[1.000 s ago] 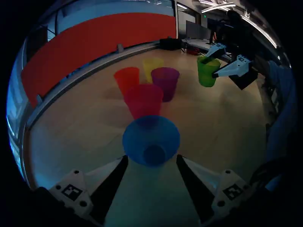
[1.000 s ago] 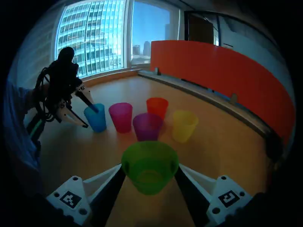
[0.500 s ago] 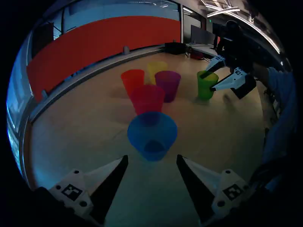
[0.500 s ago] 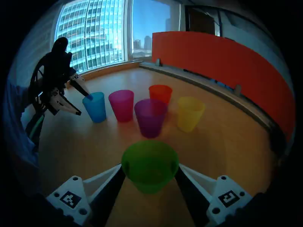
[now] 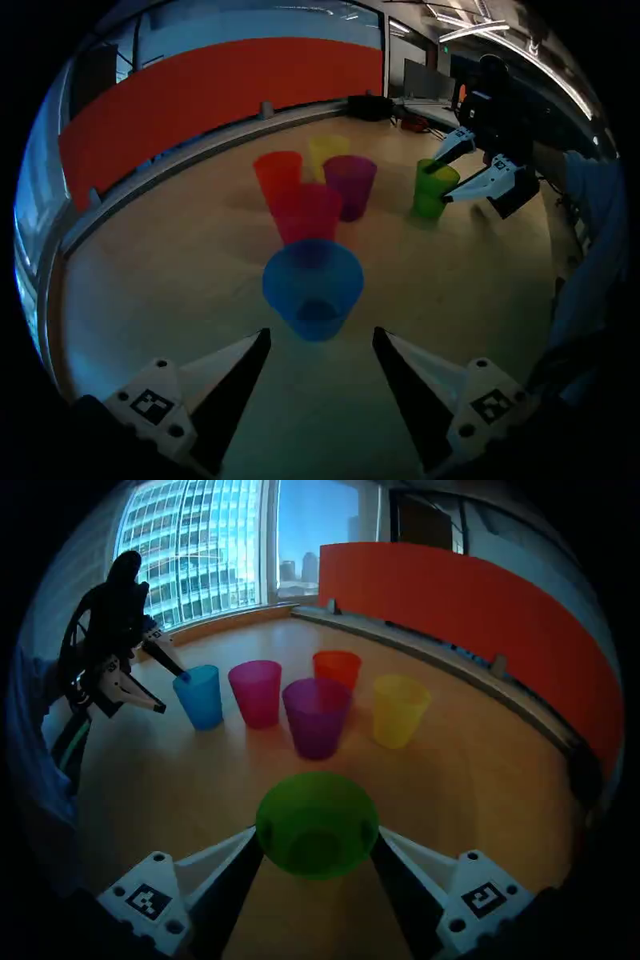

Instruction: Pour water

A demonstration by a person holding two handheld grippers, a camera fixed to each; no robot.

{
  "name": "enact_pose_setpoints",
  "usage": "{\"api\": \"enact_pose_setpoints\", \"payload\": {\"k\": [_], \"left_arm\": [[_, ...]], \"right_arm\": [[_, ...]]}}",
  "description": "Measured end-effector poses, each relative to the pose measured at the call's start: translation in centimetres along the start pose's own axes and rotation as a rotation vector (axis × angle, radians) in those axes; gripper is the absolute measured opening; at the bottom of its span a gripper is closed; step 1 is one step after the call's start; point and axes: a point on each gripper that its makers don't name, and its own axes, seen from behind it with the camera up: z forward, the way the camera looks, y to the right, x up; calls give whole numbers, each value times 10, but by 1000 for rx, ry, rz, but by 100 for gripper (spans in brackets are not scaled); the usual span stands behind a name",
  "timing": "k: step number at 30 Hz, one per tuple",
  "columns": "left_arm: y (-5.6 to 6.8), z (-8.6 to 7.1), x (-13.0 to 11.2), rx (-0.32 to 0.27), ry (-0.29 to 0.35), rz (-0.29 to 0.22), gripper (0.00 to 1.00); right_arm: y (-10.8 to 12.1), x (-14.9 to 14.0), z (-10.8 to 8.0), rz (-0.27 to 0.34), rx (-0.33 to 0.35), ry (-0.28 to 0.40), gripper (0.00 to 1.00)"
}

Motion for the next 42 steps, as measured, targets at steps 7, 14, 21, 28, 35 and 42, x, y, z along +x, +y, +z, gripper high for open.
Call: {"api": "enact_pose_setpoints", "payload": {"k": [7, 14, 21, 28, 35, 42], "left_arm": [[0, -1, -3, 9, -5, -7, 95], [-4, -12, 1, 30, 25, -37, 95], [-13, -30, 6, 89, 84, -76, 95], [-33, -57, 19, 188, 183, -122, 95], [-60, -88, 39, 314, 327, -173, 95], [-69, -124, 71, 420, 481, -154, 95]], "right_arm": [[4, -2, -4, 8, -19, -6, 100], [1, -10, -20, 16, -26, -5, 100], [3, -18, -44, 19, -72, 17, 100], [11, -13, -72, 43, -133, 74, 100], [19, 3, -101, 78, -205, 166, 100], [30, 25, -125, 113, -282, 264, 100]]}}
